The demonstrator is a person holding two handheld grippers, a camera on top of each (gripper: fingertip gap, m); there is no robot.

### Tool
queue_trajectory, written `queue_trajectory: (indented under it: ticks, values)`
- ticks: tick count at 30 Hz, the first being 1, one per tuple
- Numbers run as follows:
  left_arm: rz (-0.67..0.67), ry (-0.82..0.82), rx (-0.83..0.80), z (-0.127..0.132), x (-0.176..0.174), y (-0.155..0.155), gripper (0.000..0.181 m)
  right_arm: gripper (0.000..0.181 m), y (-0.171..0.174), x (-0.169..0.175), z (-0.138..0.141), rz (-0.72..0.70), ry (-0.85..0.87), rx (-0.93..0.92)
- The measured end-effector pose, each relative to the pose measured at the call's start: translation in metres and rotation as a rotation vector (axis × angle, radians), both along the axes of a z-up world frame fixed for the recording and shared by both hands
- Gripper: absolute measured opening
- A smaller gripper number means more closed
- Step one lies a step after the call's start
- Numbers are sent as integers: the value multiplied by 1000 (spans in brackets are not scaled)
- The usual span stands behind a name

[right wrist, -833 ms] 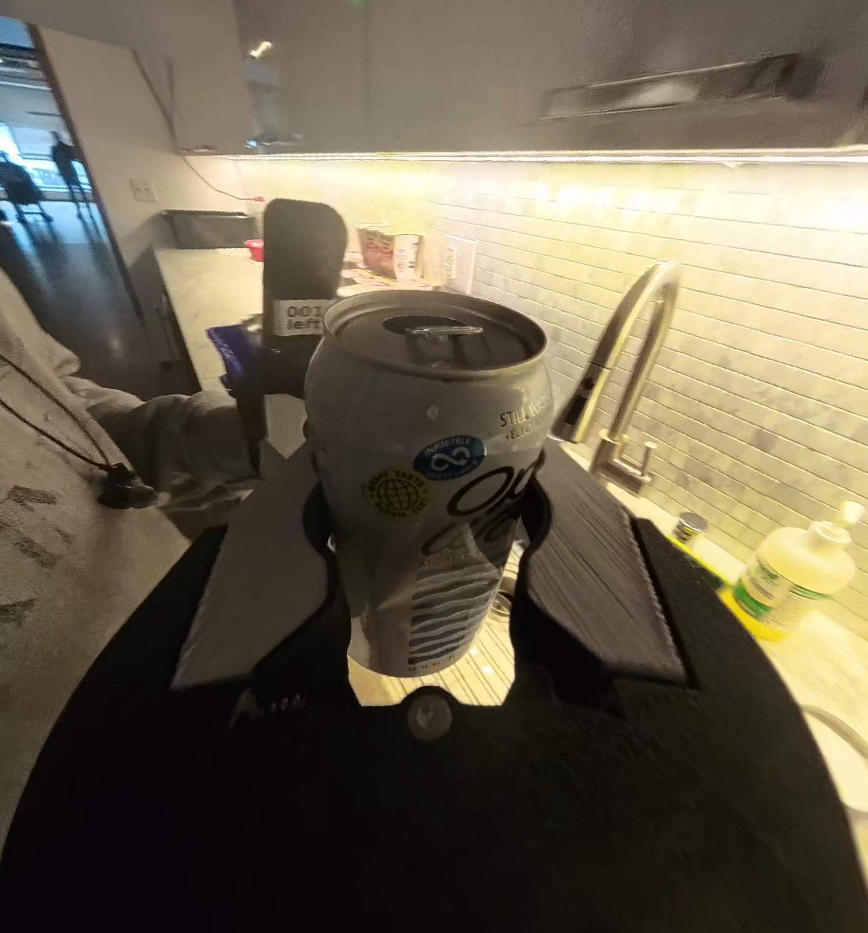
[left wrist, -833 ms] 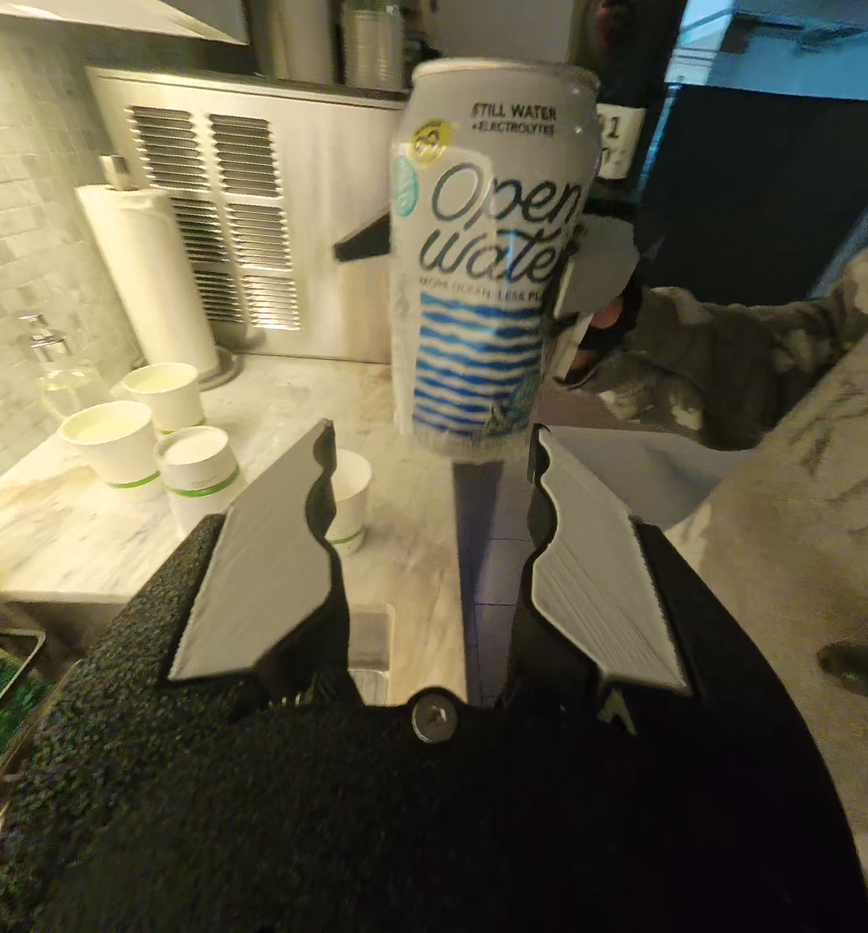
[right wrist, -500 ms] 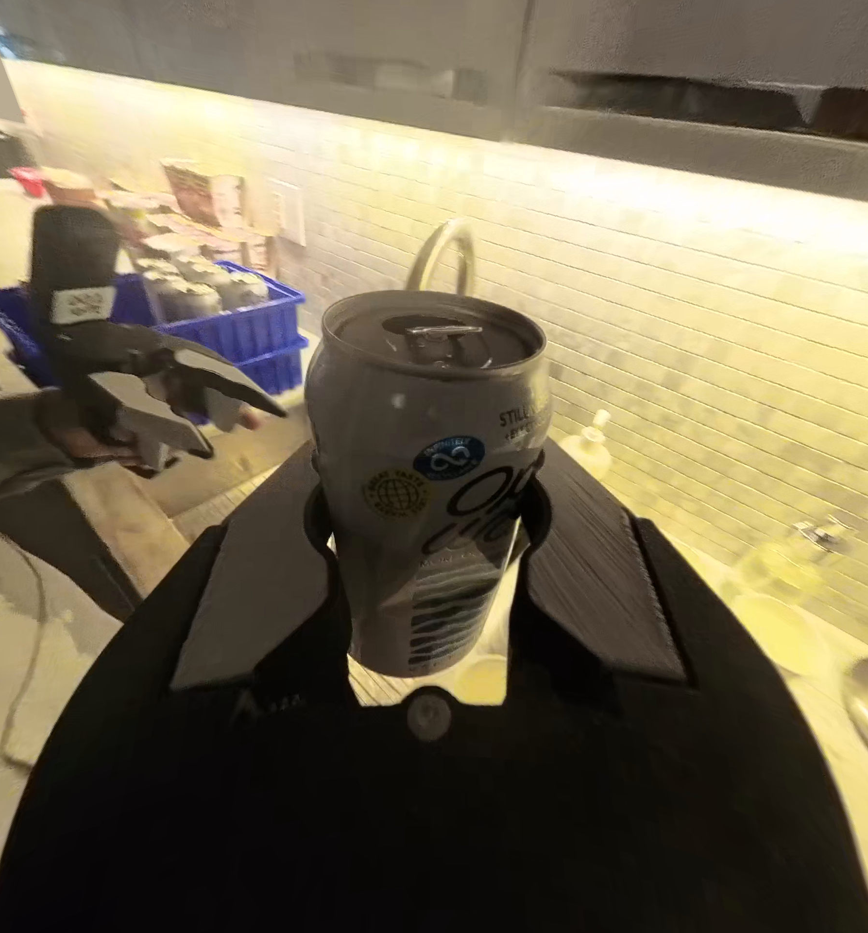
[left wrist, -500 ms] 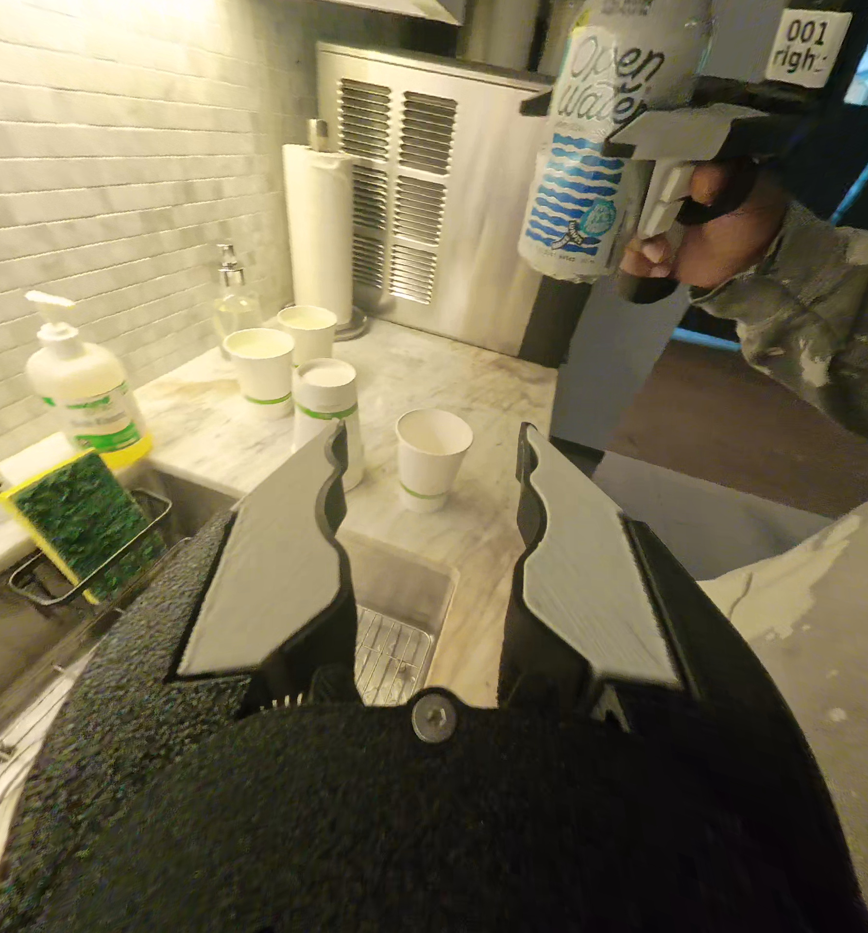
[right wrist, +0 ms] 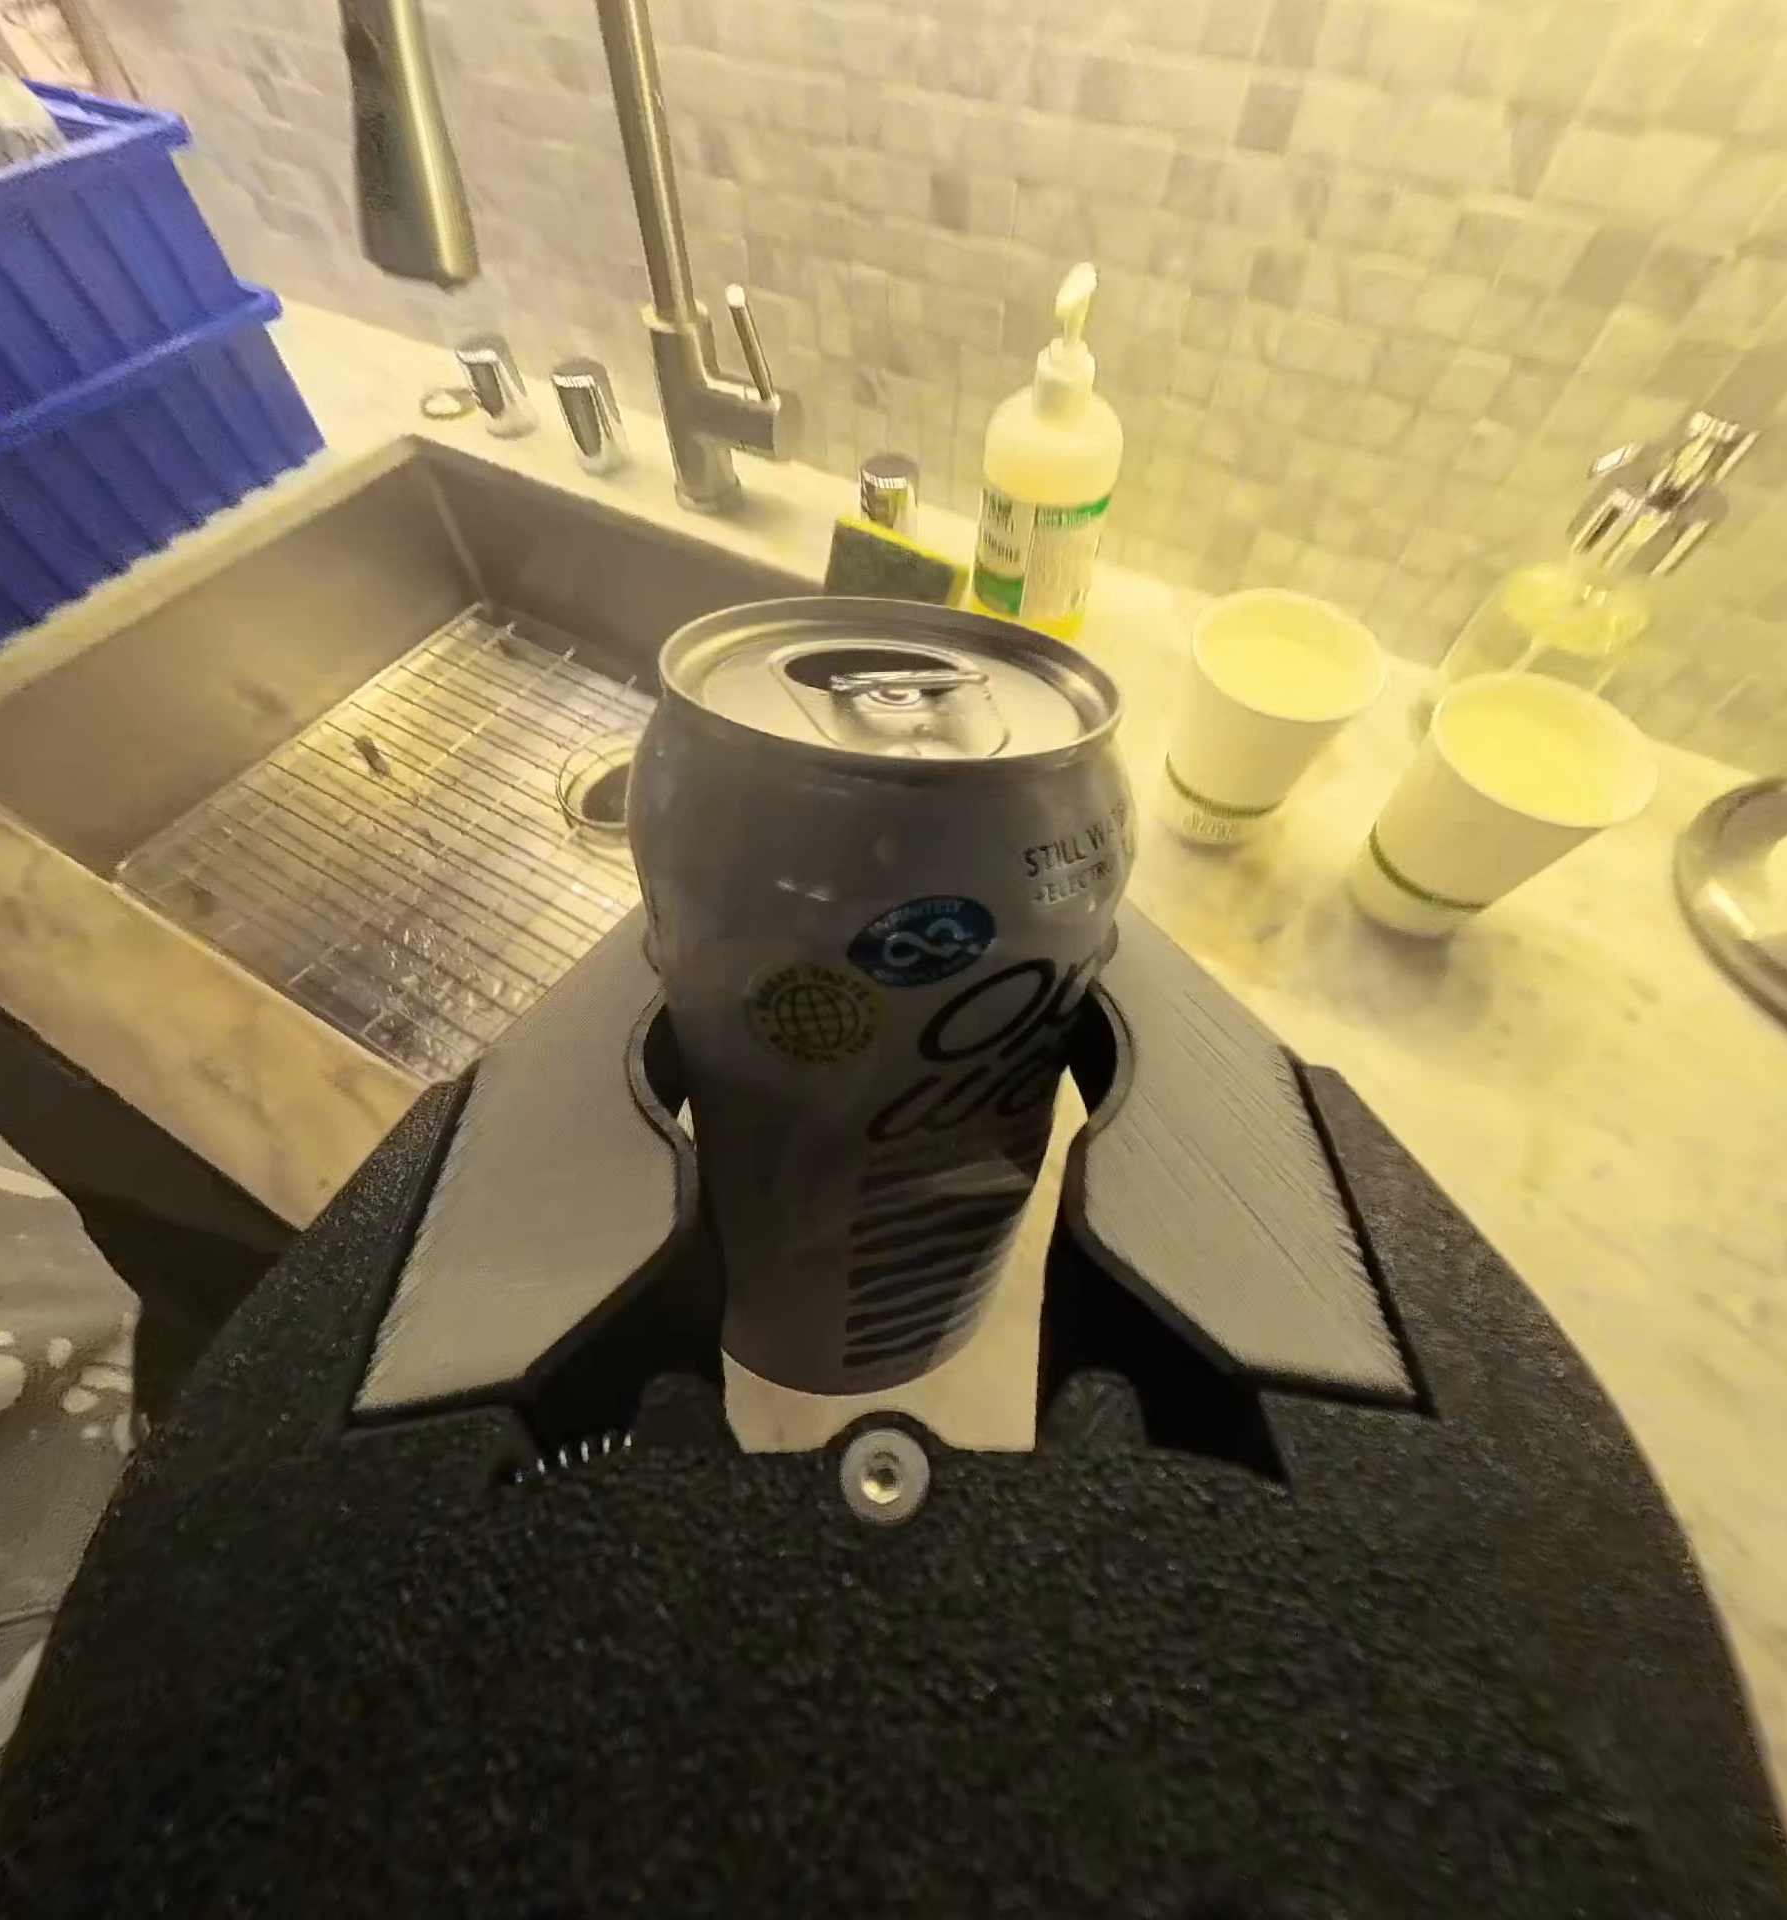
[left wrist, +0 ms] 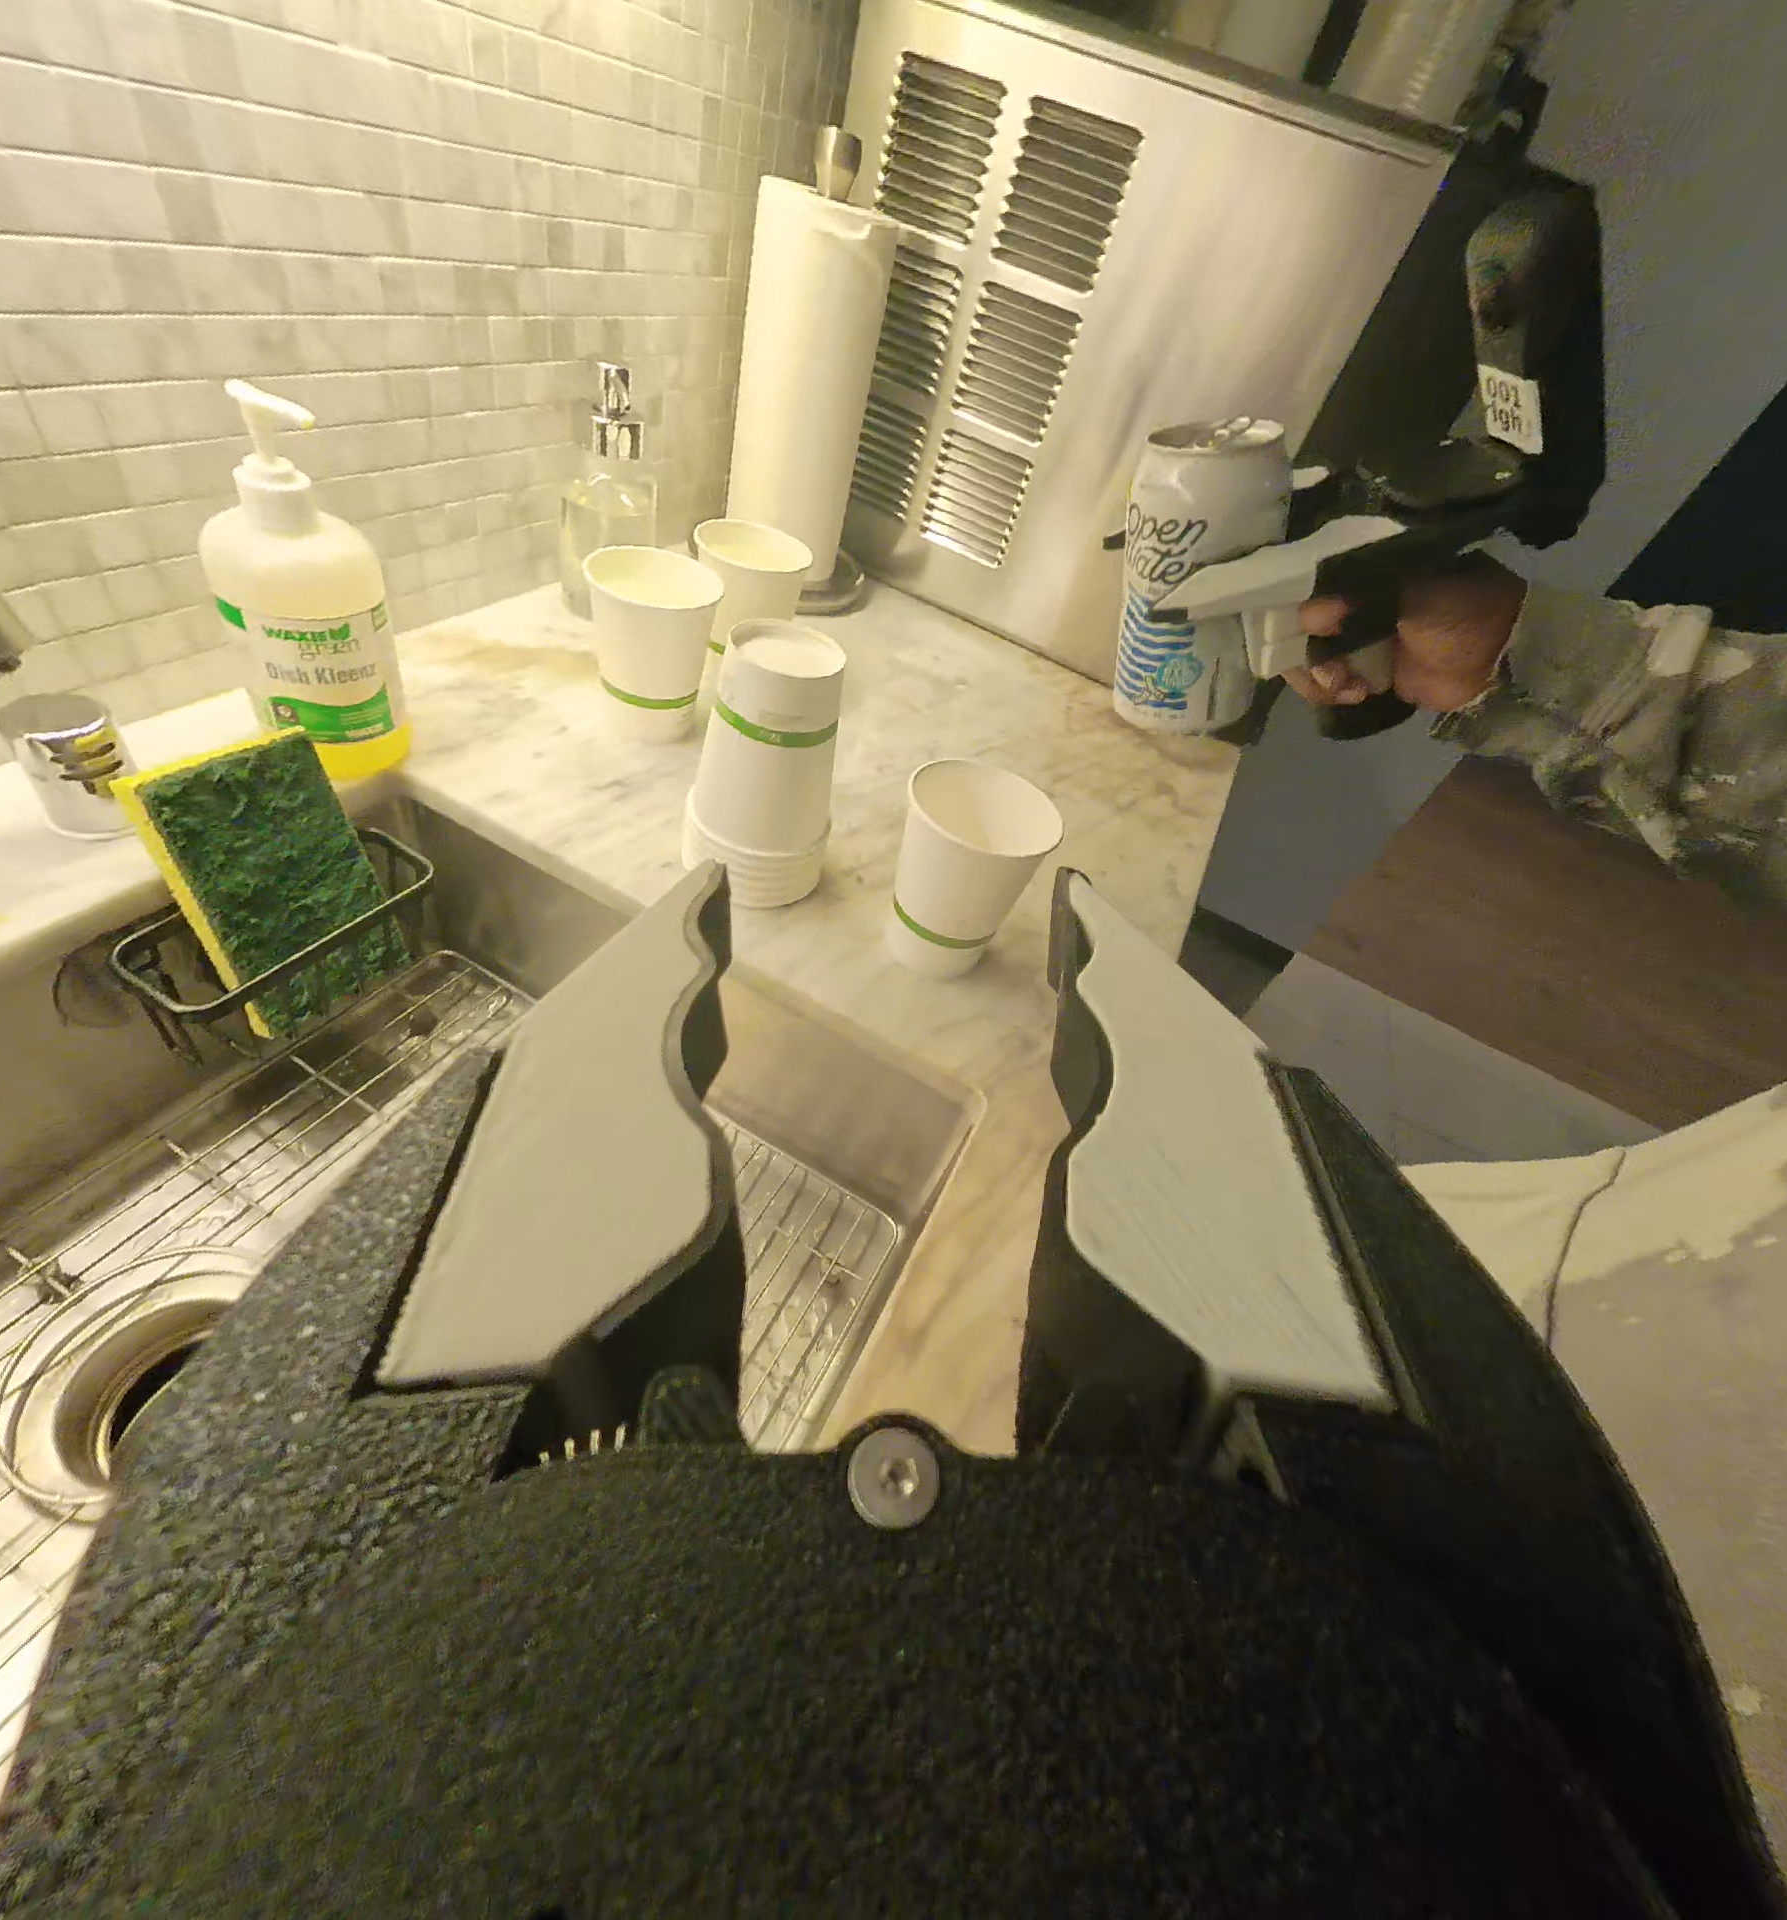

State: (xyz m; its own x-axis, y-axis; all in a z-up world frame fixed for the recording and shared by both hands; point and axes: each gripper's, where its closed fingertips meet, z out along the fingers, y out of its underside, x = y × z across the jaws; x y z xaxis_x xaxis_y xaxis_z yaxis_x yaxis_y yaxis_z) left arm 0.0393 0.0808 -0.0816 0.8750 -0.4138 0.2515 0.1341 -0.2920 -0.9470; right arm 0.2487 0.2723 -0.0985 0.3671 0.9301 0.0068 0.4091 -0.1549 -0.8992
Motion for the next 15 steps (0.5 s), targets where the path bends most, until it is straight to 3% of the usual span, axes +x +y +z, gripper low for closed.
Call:
queue_trajectory:
  ticks: [7, 15]
  values:
    - [22, -12, -43, -11, -7, -6, 59, 72, 1, 8, -61, 8, -150, -71]
    - [53, 27, -30, -14, -12, -9, 62, 71, -3, 11, -91, 39, -267, -93]
